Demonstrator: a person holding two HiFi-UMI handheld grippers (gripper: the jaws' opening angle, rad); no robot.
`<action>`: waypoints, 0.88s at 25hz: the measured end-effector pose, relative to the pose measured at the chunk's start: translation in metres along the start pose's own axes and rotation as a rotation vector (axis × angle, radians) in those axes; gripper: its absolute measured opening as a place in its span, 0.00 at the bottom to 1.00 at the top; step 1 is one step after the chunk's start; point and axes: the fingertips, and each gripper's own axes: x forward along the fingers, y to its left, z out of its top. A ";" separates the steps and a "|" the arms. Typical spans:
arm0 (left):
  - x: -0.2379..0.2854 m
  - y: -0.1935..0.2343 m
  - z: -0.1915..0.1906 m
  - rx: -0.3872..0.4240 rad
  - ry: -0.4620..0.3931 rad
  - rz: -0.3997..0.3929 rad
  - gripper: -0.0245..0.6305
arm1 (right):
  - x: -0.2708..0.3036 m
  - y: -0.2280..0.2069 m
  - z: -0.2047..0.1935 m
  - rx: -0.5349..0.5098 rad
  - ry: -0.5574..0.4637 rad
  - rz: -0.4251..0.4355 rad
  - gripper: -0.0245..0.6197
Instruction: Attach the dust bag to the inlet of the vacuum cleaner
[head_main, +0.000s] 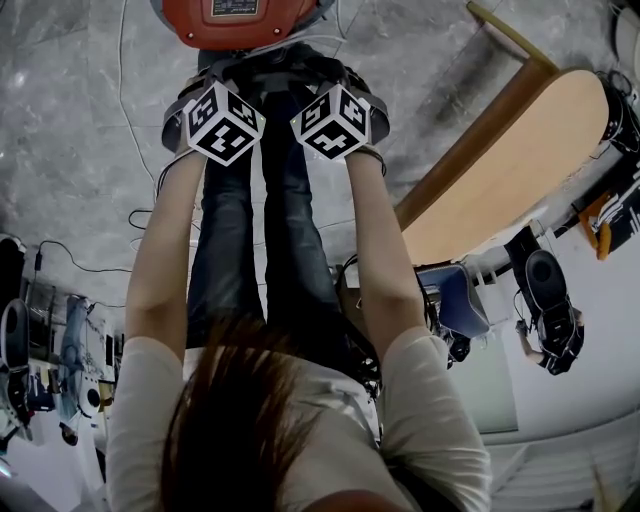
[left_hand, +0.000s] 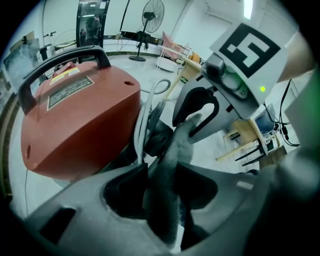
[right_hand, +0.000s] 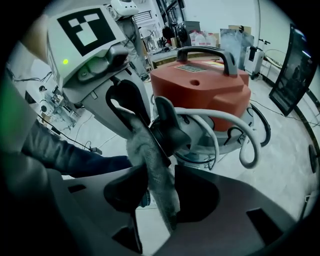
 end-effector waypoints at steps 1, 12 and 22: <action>-0.001 0.000 0.000 -0.001 0.002 -0.003 0.29 | -0.001 0.001 0.001 0.002 0.001 0.001 0.29; -0.005 -0.003 0.003 -0.026 -0.001 0.006 0.28 | -0.006 -0.001 -0.002 -0.015 0.031 -0.006 0.28; -0.026 -0.006 0.016 -0.037 -0.054 0.060 0.28 | -0.035 -0.007 0.004 0.133 -0.064 -0.033 0.29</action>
